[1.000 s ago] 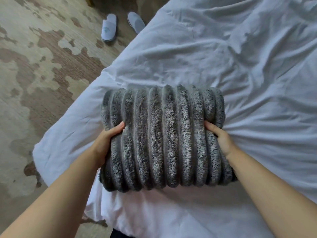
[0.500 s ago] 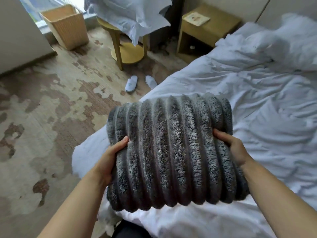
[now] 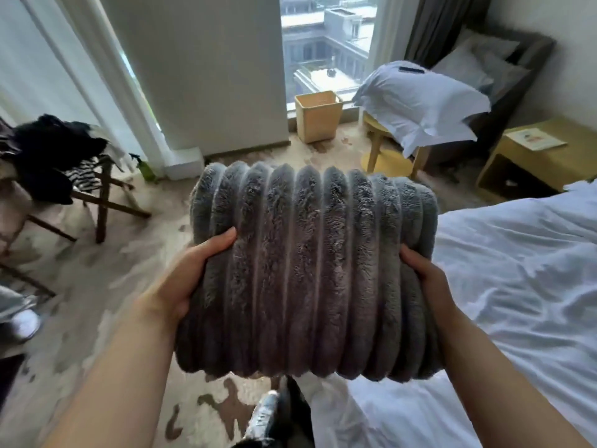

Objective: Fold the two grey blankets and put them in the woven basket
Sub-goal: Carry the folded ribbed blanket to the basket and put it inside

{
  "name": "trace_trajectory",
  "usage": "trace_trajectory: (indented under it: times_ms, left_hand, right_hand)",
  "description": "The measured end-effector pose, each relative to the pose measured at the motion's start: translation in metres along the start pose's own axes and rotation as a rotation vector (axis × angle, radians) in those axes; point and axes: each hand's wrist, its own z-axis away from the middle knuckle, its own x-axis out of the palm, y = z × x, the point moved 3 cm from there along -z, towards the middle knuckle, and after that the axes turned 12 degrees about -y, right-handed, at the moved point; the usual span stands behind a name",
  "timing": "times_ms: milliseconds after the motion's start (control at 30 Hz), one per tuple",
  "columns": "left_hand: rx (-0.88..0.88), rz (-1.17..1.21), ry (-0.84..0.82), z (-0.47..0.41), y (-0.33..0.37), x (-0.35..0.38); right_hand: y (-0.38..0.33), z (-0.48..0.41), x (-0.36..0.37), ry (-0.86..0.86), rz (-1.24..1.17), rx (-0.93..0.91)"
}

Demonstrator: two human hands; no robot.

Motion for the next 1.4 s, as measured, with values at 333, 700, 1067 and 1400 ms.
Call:
trace_trajectory:
  times_ms: [333,700,1067,1400]
  left_hand:
    - [0.108,0.067,0.064,-0.007,0.075,-0.144]
    - [0.012,0.13,-0.071,-0.148,0.162,-0.213]
    - [-0.045,0.062,-0.069,-0.394,0.278,-0.217]
    - [-0.033,0.018,-0.077,-0.584,0.4,-0.234]
  right_hand:
    - [0.037,-0.139,0.109,-0.14,0.127,-0.061]
    - [0.008,-0.287,0.111,0.044,0.13,-0.058]
    - [-0.093,-0.509,0.037,0.317,0.202,-0.115]
    - [-0.173,-0.723,-0.01,0.135,-0.042,-0.05]
